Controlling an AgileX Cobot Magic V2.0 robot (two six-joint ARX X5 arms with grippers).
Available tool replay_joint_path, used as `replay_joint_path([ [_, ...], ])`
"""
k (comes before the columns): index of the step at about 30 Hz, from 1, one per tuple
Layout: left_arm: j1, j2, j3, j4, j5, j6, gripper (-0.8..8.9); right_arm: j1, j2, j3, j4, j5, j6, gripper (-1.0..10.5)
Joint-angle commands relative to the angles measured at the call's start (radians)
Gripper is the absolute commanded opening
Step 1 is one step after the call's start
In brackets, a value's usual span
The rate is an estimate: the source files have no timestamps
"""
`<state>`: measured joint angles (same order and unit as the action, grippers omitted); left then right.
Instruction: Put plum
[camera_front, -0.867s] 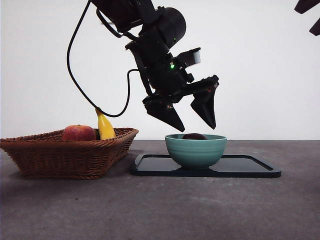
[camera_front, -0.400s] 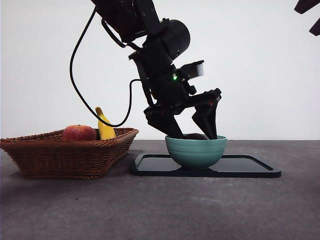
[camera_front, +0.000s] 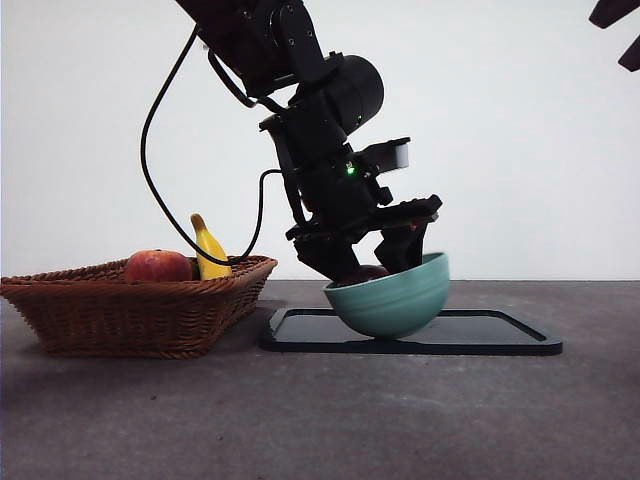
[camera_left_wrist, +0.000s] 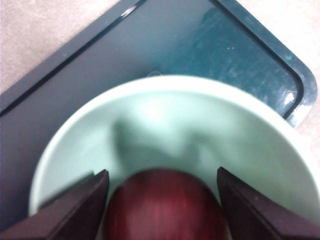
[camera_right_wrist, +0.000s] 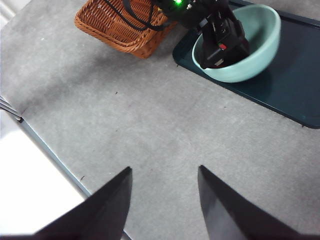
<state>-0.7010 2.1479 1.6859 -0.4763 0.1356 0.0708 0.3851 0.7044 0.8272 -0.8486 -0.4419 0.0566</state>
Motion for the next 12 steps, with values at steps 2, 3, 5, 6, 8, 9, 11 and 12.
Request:
replay_joint_path([
  [2,-0.012,0.029,0.028,0.004,0.001,0.019,3.34,0.005,0.006,0.007,0.01,0.005,-0.013,2.1],
  [3,-0.012,0.029,0.029,0.004,0.001,0.019,3.34,0.005,0.006,0.007,0.01,0.005,-0.013,2.1],
  [5,-0.012,0.029,0.039,0.001,0.001,0.019,3.34,0.005,0.006,0.007,0.01,0.005,-0.014,2.1],
  [6,-0.012,0.029,0.043,0.001,0.001,0.019,3.34,0.005,0.006,0.007,0.01,0.005,-0.016,2.1],
  [8,-0.013,0.029,0.063,-0.006,0.001,0.019,3.18,0.005,0.006,0.007,0.01,0.016,-0.016,2.1],
  [9,-0.013,0.029,0.073,-0.009,0.001,0.019,2.67,0.005,0.006,0.007,0.01,0.031,-0.017,2.1],
  [11,-0.013,0.029,0.079,-0.01,0.001,0.02,2.13,0.005,0.006,0.007,0.01,0.035,-0.017,2.1],
  [12,-0.013,0.029,0.079,-0.019,0.001,0.02,2.14,0.005,0.006,0.007,0.01,0.035,-0.017,2.1],
])
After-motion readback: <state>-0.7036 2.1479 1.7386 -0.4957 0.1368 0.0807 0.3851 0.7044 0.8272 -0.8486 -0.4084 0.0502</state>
